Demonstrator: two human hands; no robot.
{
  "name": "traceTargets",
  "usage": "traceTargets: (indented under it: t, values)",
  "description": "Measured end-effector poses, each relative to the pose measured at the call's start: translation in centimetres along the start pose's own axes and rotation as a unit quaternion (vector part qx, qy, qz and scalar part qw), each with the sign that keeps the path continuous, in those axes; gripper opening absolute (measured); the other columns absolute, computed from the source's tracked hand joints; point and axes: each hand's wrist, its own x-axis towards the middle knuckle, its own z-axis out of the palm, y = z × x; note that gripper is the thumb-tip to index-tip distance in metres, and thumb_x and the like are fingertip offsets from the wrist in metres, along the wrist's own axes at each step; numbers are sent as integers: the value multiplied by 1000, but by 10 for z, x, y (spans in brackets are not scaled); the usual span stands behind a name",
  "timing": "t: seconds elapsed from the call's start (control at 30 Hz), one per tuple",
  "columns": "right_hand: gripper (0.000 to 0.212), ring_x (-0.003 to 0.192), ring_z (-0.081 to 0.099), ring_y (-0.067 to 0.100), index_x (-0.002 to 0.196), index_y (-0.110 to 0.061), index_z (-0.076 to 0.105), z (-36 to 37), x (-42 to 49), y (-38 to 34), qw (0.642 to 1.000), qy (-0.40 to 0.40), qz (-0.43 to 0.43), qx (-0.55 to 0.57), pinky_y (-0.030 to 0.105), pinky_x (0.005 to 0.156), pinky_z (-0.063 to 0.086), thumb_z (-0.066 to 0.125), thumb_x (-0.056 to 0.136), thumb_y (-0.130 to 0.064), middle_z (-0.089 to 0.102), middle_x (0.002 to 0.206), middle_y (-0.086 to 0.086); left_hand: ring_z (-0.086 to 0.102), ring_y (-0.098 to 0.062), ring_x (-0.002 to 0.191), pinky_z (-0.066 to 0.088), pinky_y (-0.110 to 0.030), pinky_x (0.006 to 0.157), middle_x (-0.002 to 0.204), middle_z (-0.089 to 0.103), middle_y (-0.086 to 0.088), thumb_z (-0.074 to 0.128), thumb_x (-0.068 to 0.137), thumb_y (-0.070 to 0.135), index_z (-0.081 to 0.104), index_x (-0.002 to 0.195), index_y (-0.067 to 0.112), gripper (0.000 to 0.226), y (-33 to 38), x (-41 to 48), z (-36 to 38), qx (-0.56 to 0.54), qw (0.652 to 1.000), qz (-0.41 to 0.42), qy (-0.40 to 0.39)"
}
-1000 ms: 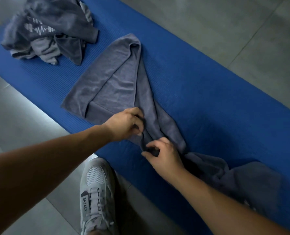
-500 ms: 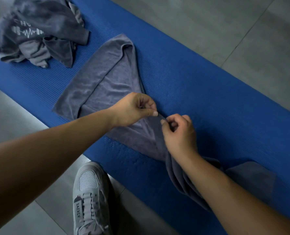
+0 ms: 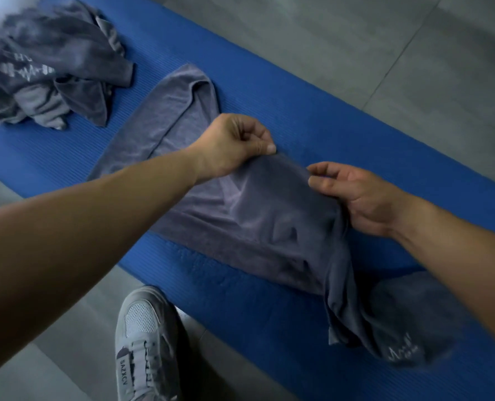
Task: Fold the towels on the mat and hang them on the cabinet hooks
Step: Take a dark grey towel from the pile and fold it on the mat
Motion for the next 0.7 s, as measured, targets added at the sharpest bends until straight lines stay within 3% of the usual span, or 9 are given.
traceTargets:
  t: [0.2,0.3,0.37,0.43,0.47,0.53,0.6,0.63,0.7]
  values:
    - [20,76,64,12,92,-9,66,-51,-28,-11,973,76,18,-216,23,70,56,75,76,-17,70,86,4,62,-10,78,49,-17,74,84,73,-11,79,86,14,73,87,10,7,12,16,-2,-1,999,4,45]
    - [11,71,59,10,92,-9,66,-80,-54,-15,952,101,40,-287,25,63,48,74,85,-11,66,79,2,63,-12,78,51,-20,77,88,75,-14,79,86,14,74,90,6,11,16,20,6,29,998,7,48]
    - [11,69,60,8,91,-10,66,-98,-75,-17,932,103,56,-342,25,62,50,74,85,-4,67,78,4,62,-9,74,50,-17,72,85,75,-11,81,85,17,75,88,8,10,20,22,16,82,996,3,36]
    - [18,76,63,15,92,-12,69,-112,-93,-14,923,108,58,-365,35,72,52,73,84,4,71,87,12,60,-3,65,47,-13,62,79,73,-4,81,84,17,75,83,14,7,31,26,26,141,990,3,16]
    - [19,78,63,17,91,-12,70,-115,-101,-11,926,116,50,-356,37,74,52,72,84,5,72,87,11,61,0,64,47,-11,62,79,72,0,80,85,17,74,81,18,7,38,29,29,175,984,11,-1]
    - [19,76,65,13,90,-13,71,-117,-116,-4,945,125,16,-301,28,72,54,70,85,5,73,81,4,67,-4,95,44,-14,80,103,72,5,78,87,23,72,97,26,12,63,31,39,283,955,54,-65]
    - [17,72,67,8,90,-12,70,-116,-128,3,972,116,-18,-202,19,68,57,67,85,4,72,77,0,50,-9,130,33,-19,100,141,55,11,76,84,45,58,135,30,57,91,24,59,366,907,84,-188]
    - [16,72,68,8,92,-10,70,-113,-133,5,982,106,-31,-150,19,68,57,67,83,2,72,77,0,41,-5,136,29,-19,104,149,45,17,74,82,55,47,146,35,73,104,18,75,374,893,88,-236]
    - [21,71,69,11,96,-9,67,-111,-141,9,992,91,-63,-54,22,65,58,65,77,-2,72,80,4,39,4,132,29,-15,107,146,43,24,72,82,58,43,148,35,76,127,7,114,326,889,107,-304]
